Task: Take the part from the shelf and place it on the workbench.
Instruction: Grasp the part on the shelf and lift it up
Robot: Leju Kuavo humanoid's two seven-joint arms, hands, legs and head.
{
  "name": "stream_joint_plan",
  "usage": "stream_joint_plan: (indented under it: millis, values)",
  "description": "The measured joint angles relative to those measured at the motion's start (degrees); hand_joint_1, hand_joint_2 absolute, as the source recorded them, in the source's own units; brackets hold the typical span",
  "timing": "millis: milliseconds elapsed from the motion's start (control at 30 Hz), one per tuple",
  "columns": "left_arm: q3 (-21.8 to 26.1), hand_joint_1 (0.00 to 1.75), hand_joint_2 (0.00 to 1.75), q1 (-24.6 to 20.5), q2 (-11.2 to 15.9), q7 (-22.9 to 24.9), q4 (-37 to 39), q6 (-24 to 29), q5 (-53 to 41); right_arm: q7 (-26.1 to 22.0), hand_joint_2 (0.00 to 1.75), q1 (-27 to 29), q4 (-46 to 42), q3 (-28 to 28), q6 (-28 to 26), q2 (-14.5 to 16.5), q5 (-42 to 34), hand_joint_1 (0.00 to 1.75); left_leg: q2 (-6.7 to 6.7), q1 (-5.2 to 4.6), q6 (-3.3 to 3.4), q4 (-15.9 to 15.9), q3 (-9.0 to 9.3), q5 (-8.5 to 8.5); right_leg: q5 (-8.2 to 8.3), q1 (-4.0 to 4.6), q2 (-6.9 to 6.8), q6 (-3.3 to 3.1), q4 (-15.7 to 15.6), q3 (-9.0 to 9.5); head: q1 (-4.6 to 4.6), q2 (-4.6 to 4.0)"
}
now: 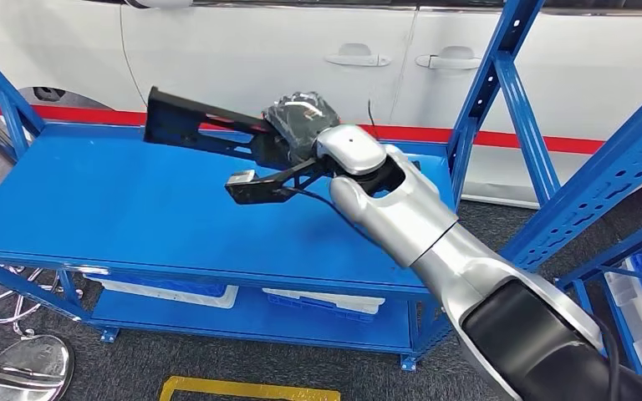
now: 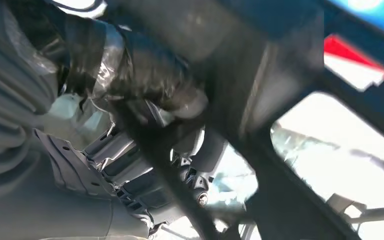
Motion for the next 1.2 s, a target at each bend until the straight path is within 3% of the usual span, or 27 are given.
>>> stream_joint_plan:
  millis: [533,1200]
  values:
    - [0.0,0.00,1.75,0.0,-0.1,-1.7,0.0,-1.0,-1.1,0.5,1.75,-0.8,-9.3,-5.1,2.0,-5.7,0.0,1.75,-0.02,0.00,0.00,0.0,-0.06,0.00,0.00,0.00,0.00,0.00,0.0,-0.04,0.00,0.00]
    - [0.0,0.00,1.75,0.0,-0.1,-1.9,0.0,-0.6,-2.0,1.4,1.75,-1.8,-13.5,-6.4,2.5,-8.0,-2.1,1.75,-0.02,0.00,0.00,0.0,-0.08,0.00,0.00,0.00,0.00,0.00,0.0,-0.06,0.00,0.00]
